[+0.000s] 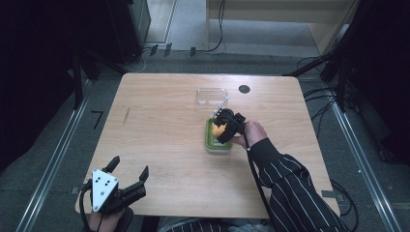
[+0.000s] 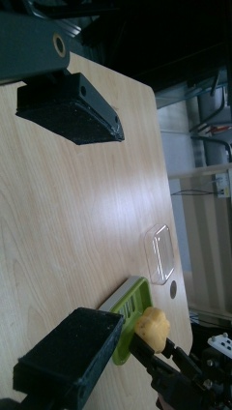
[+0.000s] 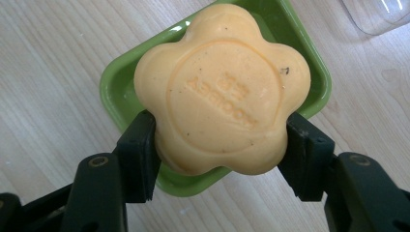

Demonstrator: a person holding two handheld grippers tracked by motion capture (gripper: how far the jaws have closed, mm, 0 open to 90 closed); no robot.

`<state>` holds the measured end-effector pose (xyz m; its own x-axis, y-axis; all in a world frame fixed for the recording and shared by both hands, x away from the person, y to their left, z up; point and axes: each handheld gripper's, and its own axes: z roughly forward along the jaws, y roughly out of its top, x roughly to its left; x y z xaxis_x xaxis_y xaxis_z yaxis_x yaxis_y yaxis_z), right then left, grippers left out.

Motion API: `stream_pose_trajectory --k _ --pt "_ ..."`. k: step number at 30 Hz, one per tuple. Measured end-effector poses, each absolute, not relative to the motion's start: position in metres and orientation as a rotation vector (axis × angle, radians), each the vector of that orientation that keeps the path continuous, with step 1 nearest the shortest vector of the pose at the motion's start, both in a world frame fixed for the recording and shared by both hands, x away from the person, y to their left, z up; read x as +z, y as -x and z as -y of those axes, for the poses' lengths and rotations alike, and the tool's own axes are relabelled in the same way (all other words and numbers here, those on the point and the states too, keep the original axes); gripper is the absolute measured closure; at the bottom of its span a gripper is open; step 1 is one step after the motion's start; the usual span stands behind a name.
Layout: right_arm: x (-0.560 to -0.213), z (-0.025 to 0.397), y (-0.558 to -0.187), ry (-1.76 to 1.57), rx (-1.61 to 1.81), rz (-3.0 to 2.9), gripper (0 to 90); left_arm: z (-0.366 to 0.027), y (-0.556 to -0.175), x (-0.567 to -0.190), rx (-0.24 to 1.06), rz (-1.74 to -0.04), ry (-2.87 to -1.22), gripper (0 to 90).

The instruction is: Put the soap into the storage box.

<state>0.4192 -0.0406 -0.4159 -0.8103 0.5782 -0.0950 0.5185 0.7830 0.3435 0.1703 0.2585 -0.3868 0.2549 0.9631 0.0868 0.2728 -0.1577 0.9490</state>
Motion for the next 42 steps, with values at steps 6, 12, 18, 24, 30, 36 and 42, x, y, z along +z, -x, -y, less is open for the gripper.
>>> stream_pose_trajectory --k 6,12,18,24,30,36,42 --pt "-0.423 0.038 -0.426 -0.876 0.426 -2.799 40.0 -0.259 -0.170 -0.387 0.959 -1.171 -1.621 13.7" --pt "-0.430 0.033 -0.430 -0.871 0.407 -2.813 40.0 -0.259 -0.170 -0.387 0.959 -1.170 -1.620 13.7" --pt "-0.436 0.029 -0.434 -0.866 0.378 -2.825 39.9 -0.259 -0.170 -0.387 0.959 -1.170 -1.617 13.7" --pt "-0.440 0.030 -0.436 -0.876 0.368 -2.831 39.9 -0.259 -0.170 -0.387 0.959 -1.170 -1.620 13.7" --pt "-0.441 0.029 -0.437 -0.863 0.356 -2.826 39.9 -0.259 -0.170 -0.387 0.960 -1.170 -1.620 13.7" --pt "-0.443 0.028 -0.437 -0.866 0.352 -2.821 39.8 -0.259 -0.170 -0.387 0.960 -1.169 -1.620 13.7" --pt "-0.447 0.027 -0.437 -0.855 0.338 -2.824 39.7 -0.259 -0.170 -0.387 0.960 -1.169 -1.621 13.7"
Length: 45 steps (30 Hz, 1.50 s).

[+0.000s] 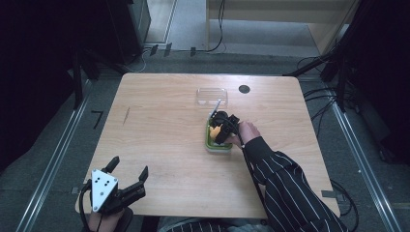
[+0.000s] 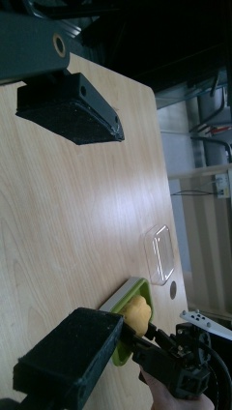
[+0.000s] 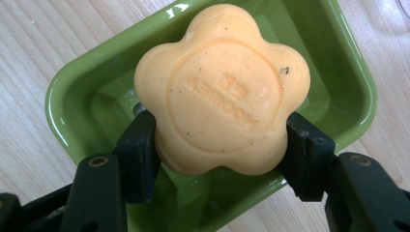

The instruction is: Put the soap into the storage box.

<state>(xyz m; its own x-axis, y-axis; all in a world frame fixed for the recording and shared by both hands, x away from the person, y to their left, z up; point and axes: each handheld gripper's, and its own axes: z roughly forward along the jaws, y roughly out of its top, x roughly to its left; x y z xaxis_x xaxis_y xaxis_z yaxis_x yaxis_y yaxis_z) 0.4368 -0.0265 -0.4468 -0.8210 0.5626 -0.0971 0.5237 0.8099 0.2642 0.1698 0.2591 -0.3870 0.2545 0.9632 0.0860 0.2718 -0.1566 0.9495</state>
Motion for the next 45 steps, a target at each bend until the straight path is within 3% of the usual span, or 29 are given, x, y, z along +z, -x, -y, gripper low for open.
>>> stream_pose_trajectory --k 14,31,45 --pt "-0.449 0.027 -0.437 -0.840 0.319 -2.815 36.8 -0.259 -0.171 -0.387 0.960 -1.166 -1.622 13.7" --pt "-0.430 0.033 -0.428 -0.843 0.366 -2.771 15.0 -0.258 -0.171 -0.387 0.956 -1.161 -1.622 13.7" --pt "-0.412 0.055 -0.404 -0.903 0.352 -2.796 4.1 -0.258 -0.171 -0.387 0.955 -1.162 -1.619 13.7"
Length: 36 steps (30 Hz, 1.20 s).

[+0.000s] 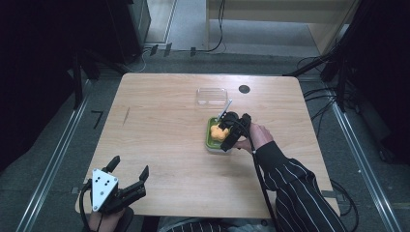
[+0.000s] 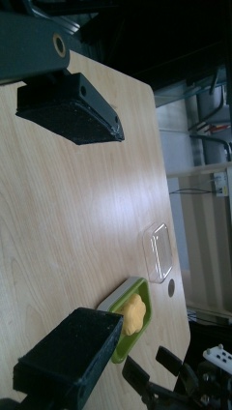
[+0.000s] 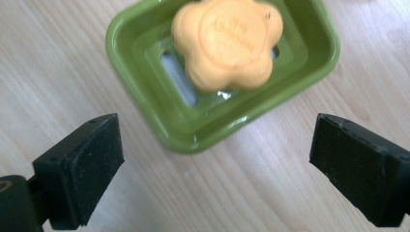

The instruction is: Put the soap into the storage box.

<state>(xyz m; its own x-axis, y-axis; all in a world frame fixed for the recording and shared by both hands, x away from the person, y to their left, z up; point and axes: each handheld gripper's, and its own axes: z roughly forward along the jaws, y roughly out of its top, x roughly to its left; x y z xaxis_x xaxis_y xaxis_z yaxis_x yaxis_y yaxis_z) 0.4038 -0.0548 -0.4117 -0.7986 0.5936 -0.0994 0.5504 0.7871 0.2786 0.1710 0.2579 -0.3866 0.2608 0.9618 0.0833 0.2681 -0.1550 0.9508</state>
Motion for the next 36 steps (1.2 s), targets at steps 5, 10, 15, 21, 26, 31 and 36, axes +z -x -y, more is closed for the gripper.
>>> stream_pose_trajectory --k 5,10,15,21,26,31,36 --pt "-0.410 0.064 -0.396 -0.921 0.351 -2.790 3.9 -0.257 -0.171 -0.387 0.957 -1.160 -1.616 13.7" --pt "-0.410 0.072 -0.389 -0.925 0.346 -2.787 3.9 -0.257 -0.171 -0.387 0.957 -1.160 -1.619 13.7" --pt "-0.409 0.083 -0.379 -0.938 0.338 -2.779 3.9 -0.257 -0.171 -0.387 0.958 -1.161 -1.620 13.7" --pt "-0.413 0.094 -0.365 -0.953 0.316 -2.781 3.9 -0.257 -0.171 -0.387 0.958 -1.161 -1.622 13.7" --pt "-0.415 0.104 -0.356 -0.976 0.299 -2.781 3.9 -0.256 -0.171 -0.387 0.960 -1.161 -1.625 13.7" --pt "-0.421 0.114 -0.348 -1.008 0.277 -2.785 3.9 -0.257 -0.170 -0.387 0.960 -1.165 -1.623 13.7" --pt "-0.431 0.124 -0.338 -1.027 0.242 -2.798 3.9 -0.257 -0.170 -0.387 0.959 -1.166 -1.624 13.6"
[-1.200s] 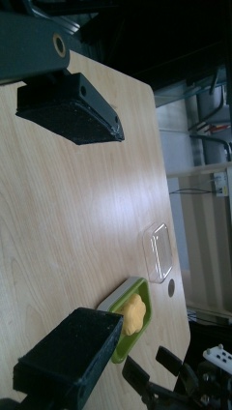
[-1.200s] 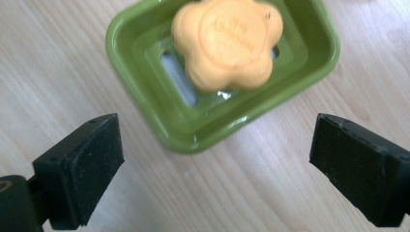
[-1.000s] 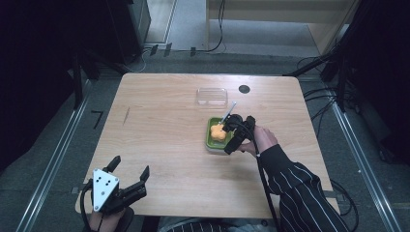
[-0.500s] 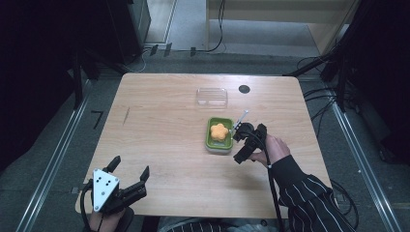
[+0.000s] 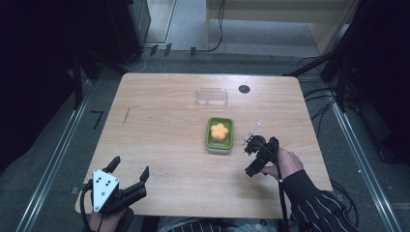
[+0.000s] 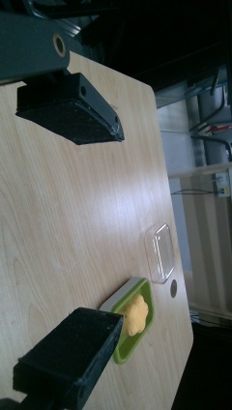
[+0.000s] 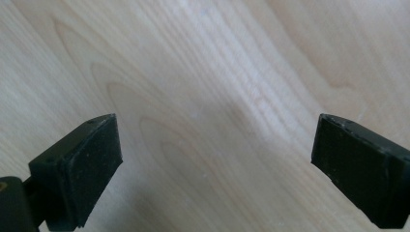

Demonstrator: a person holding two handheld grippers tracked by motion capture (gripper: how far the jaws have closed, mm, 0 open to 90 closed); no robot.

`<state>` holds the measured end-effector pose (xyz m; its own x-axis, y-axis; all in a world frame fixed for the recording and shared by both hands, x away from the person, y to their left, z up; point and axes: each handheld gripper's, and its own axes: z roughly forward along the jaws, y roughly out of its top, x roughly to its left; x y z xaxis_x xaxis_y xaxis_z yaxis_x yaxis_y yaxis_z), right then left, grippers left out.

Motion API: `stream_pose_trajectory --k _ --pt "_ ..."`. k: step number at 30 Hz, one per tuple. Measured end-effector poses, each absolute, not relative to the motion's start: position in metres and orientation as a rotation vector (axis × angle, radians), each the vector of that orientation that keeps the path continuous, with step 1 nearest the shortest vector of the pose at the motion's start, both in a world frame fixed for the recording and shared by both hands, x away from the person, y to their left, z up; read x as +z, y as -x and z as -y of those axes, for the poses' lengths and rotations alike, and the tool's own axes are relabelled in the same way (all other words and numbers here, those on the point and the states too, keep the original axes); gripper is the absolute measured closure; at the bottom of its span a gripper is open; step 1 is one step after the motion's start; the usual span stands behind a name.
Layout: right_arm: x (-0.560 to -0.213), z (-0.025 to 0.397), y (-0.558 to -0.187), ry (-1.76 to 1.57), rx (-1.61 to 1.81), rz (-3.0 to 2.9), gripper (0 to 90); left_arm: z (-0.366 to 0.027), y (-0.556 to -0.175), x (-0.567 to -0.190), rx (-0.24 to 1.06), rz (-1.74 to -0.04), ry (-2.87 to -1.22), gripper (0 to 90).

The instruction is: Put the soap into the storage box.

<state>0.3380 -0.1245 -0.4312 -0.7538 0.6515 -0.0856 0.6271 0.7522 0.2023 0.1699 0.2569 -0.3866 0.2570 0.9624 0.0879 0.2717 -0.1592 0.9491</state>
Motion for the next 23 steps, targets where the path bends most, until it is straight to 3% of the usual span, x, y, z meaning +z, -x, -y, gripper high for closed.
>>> stream_pose_trajectory --k 23 --pt "-0.459 0.160 -0.299 -1.126 0.180 -2.815 3.1 -0.254 -0.172 -0.386 0.959 -1.155 -1.634 13.7"
